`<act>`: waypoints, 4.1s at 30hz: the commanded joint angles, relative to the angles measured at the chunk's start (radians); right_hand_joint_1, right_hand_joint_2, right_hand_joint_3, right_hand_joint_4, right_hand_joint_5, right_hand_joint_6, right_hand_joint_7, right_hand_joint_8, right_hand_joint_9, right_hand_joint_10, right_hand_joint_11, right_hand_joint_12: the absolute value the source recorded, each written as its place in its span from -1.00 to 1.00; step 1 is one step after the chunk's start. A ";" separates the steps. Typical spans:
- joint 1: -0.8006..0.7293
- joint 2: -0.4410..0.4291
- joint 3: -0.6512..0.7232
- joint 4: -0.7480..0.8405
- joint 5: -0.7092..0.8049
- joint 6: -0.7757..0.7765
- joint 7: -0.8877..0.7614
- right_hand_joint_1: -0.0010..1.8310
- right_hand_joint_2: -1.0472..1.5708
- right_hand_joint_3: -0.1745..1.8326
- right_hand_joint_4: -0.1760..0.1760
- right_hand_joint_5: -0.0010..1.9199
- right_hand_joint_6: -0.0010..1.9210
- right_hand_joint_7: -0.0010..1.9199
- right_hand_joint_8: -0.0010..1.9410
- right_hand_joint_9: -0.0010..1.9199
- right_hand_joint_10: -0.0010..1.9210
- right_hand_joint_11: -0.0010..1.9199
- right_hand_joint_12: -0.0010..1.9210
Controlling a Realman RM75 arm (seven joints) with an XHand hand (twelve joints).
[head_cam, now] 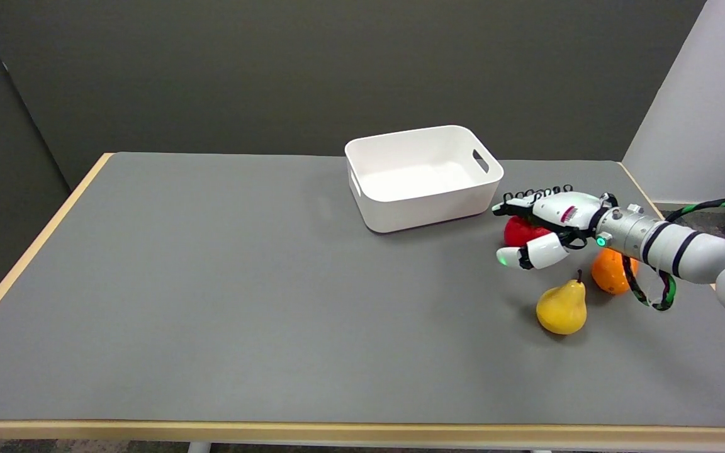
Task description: Pick up tomato.
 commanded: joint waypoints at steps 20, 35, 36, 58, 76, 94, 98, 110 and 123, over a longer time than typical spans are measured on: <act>-0.127 -0.022 0.133 -0.093 -0.133 0.359 0.071 -0.70 0.24 0.03 0.36 -0.82 -0.61 -0.68 -0.66 -0.72 -0.21 -0.74 0.45; 0.010 -0.006 -0.054 0.111 -0.064 0.232 0.095 -0.68 0.22 0.09 0.38 -0.82 -0.58 -0.67 -0.62 -0.69 -0.20 -0.68 0.54; 0.036 -0.002 -0.080 0.130 -0.044 0.228 0.095 -0.69 0.23 0.07 0.38 -0.82 -0.59 -0.68 -0.63 -0.70 -0.20 -0.68 0.53; 0.038 -0.022 -0.115 0.192 -0.018 0.190 0.094 -0.70 0.25 0.03 0.36 -0.84 -0.63 -0.71 -0.68 -0.75 -0.25 -0.76 0.42; 0.058 -0.108 -0.090 0.169 -0.028 0.174 0.102 -0.71 0.23 0.10 0.41 -0.86 -0.61 -0.73 -0.68 -0.75 -0.29 -0.81 0.35; 0.072 -0.146 -0.104 0.151 -0.028 0.133 0.095 -0.71 0.24 0.11 0.41 -0.86 -0.61 -0.73 -0.68 -0.74 -0.29 -0.81 0.34; 0.076 -0.153 -0.108 0.152 -0.024 0.123 0.095 -0.71 0.24 0.11 0.41 -0.86 -0.61 -0.73 -0.68 -0.74 -0.29 -0.81 0.34; 0.078 -0.155 -0.115 0.146 -0.028 0.128 0.095 -0.33 0.29 0.12 0.39 -0.84 -0.60 -0.73 -0.68 -0.74 -0.29 -0.81 0.35; 0.078 -0.155 -0.137 0.151 -0.029 0.226 0.094 0.04 0.41 0.09 0.48 -0.68 -0.17 -0.47 -0.40 -0.51 0.01 -0.60 0.50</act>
